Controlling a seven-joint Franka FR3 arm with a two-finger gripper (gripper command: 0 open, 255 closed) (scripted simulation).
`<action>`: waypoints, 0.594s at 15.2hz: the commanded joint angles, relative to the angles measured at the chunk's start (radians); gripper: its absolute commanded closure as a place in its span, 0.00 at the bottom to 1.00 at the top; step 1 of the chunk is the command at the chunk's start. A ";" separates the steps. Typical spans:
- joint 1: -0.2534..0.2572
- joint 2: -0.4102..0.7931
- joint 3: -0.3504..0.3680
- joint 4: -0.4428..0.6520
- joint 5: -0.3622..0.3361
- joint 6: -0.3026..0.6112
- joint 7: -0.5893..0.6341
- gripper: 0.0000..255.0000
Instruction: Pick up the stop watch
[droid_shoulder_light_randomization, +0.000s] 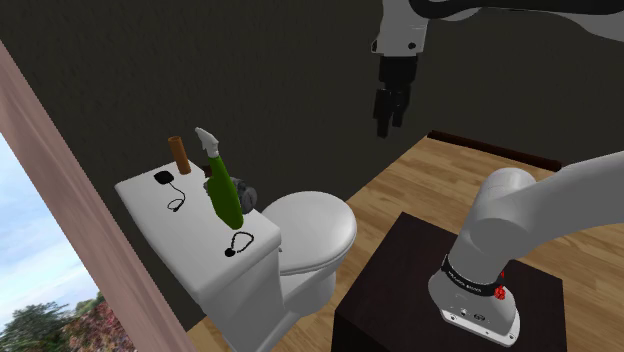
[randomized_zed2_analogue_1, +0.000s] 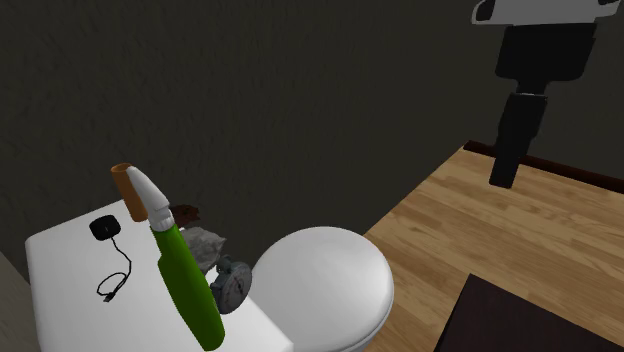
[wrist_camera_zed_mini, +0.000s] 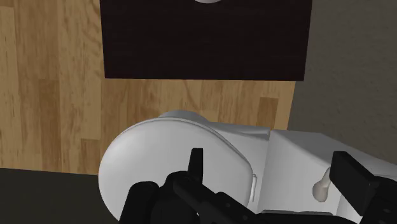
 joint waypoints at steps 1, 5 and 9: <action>0.000 0.000 0.000 0.000 0.000 0.000 0.000 0.00; -0.020 0.028 0.121 -0.018 0.080 0.071 0.212 0.00; -0.044 0.092 0.240 -0.004 0.142 0.152 0.420 0.00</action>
